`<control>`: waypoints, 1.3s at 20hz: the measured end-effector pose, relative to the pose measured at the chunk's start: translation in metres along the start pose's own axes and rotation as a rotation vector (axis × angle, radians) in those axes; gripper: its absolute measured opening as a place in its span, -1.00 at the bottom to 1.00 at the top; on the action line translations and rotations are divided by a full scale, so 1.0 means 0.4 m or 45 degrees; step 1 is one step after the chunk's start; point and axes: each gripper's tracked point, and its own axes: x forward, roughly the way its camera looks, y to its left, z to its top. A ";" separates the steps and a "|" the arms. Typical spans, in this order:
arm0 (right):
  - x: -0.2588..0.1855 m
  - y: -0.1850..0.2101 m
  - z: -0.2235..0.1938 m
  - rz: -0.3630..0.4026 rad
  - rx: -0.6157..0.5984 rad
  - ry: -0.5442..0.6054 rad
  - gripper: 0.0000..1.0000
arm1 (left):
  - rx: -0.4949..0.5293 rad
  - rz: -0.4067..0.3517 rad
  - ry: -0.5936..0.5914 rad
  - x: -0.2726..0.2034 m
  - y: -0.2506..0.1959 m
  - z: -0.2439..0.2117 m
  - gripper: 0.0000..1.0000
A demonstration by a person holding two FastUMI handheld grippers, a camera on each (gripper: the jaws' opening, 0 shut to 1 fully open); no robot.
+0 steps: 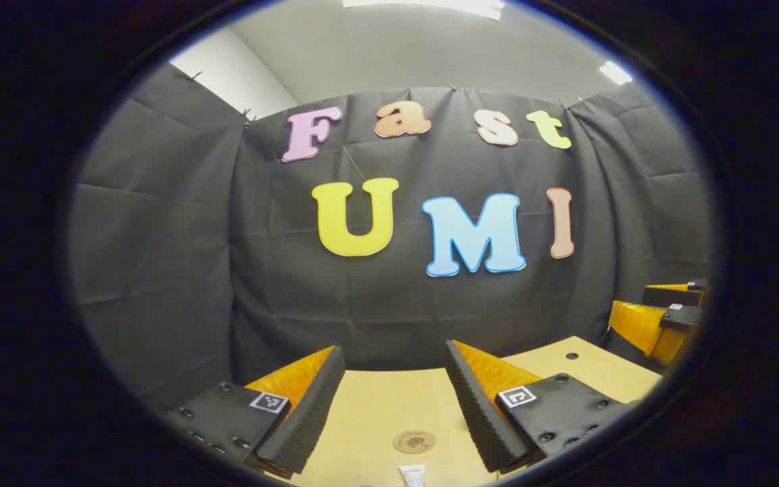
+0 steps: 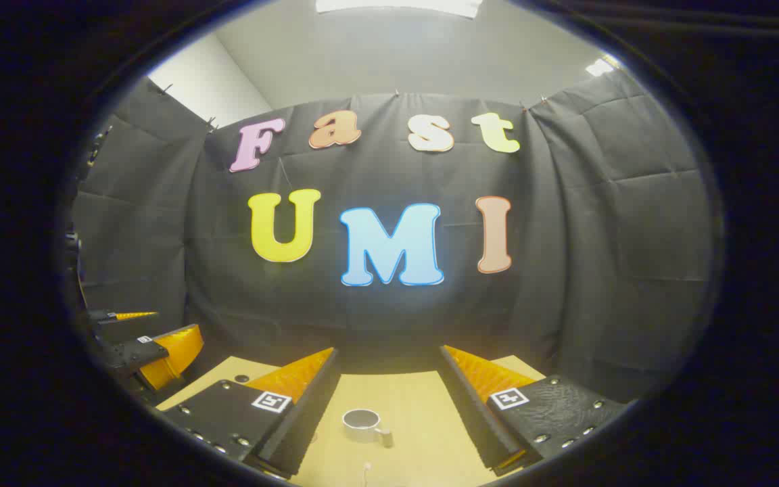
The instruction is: Put the toothbrush and toothpaste on the desktop into the cup, then pick up the cup and place it on the coaster on the desktop.
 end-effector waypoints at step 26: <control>0.080 0.078 -0.242 0.172 -0.053 0.382 0.80 | -0.177 0.004 0.381 0.112 0.012 -0.272 0.94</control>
